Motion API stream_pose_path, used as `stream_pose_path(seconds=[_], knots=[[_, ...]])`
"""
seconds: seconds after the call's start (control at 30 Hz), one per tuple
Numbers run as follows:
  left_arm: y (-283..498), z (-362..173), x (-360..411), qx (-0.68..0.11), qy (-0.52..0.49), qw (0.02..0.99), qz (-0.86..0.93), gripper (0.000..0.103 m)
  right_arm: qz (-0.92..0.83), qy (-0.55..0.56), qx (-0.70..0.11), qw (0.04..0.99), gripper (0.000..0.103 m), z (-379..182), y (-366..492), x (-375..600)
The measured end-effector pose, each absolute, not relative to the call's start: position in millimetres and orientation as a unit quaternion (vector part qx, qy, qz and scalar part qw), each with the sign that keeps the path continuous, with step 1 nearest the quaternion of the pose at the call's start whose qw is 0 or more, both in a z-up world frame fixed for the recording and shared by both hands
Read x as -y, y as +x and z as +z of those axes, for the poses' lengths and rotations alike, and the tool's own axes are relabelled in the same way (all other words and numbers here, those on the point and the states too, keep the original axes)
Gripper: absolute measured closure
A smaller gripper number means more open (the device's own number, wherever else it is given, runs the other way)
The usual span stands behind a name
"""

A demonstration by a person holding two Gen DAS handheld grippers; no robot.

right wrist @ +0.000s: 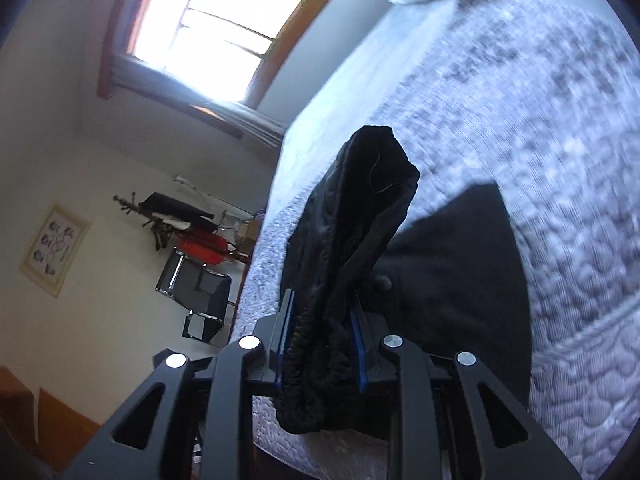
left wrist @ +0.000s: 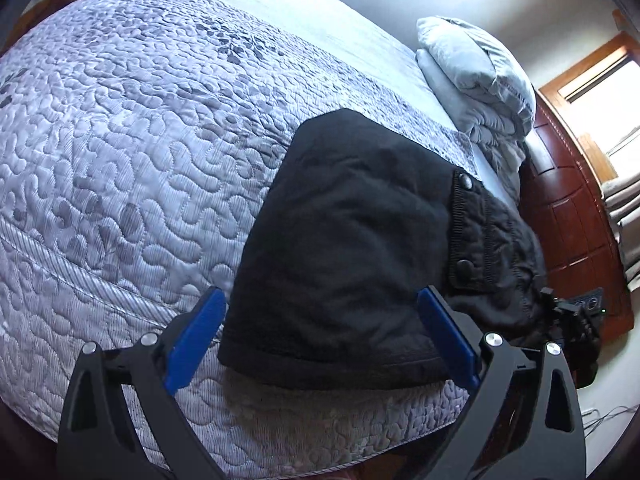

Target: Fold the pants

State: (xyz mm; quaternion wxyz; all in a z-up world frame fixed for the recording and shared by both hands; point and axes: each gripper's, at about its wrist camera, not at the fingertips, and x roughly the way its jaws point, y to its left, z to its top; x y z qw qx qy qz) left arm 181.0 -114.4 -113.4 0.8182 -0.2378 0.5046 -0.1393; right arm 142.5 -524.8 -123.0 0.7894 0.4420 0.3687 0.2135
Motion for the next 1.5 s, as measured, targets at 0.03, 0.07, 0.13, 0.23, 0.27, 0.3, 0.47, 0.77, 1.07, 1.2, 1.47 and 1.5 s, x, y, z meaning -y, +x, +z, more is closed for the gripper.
stream_pose_path(seconds=[0.03,0.07,0.13,0.23,0.27,0.3,0.47,0.77,1.07,1.2,1.47,1.5], knots=[[181.4,-113.3,115.8,-0.506,-0.237,0.818,-0.140,0.006,0.211,0.448,-0.377,0.782,0.078,-132.1,144.2,523.4],[181.6,-113.3,117.6,-0.507,-0.235,0.818,-0.139,0.006,0.208,0.449,-0.383,0.780,0.078,-139.2,144.3,523.0],[182.0,-112.8,120.1,-0.507,-0.231,0.819,-0.136,0.006,0.195,0.438,-0.399,0.782,0.078,-151.0,147.9,519.6],[181.8,-111.9,124.9,-0.507,-0.219,0.822,-0.136,0.006,0.174,0.412,-0.420,0.790,0.077,-164.9,153.2,519.2],[181.8,-111.8,125.9,-0.508,-0.214,0.824,-0.136,0.006,0.171,0.413,-0.428,0.785,0.076,-172.0,154.5,521.8],[181.7,-111.6,126.9,-0.508,-0.209,0.825,-0.136,0.006,0.172,0.423,-0.431,0.779,0.072,-177.5,154.8,525.4],[180.7,-114.6,126.2,-0.513,-0.213,0.821,-0.133,0.006,0.174,0.435,-0.429,0.772,0.047,-177.7,146.8,536.7],[173.9,-117.5,122.3,-0.516,-0.221,0.818,-0.127,0.006,0.189,0.467,-0.435,0.746,0.031,-184.0,129.6,540.9],[170.9,-119.8,126.4,-0.522,-0.201,0.820,-0.118,0.006,0.176,0.441,-0.445,0.760,0.064,-181.8,142.9,526.8],[170.7,-116.9,134.3,-0.519,-0.179,0.828,-0.117,0.006,0.173,0.423,-0.419,0.784,0.071,-161.9,144.6,534.8],[175.7,-114.5,145.0,-0.515,-0.163,0.833,-0.122,0.006,0.158,0.399,-0.455,0.781,0.071,-163.7,147.2,539.4],[176.3,-115.9,145.9,-0.516,-0.163,0.832,-0.121,0.006,0.155,0.399,-0.457,0.780,0.071,-167.9,146.4,537.7]])
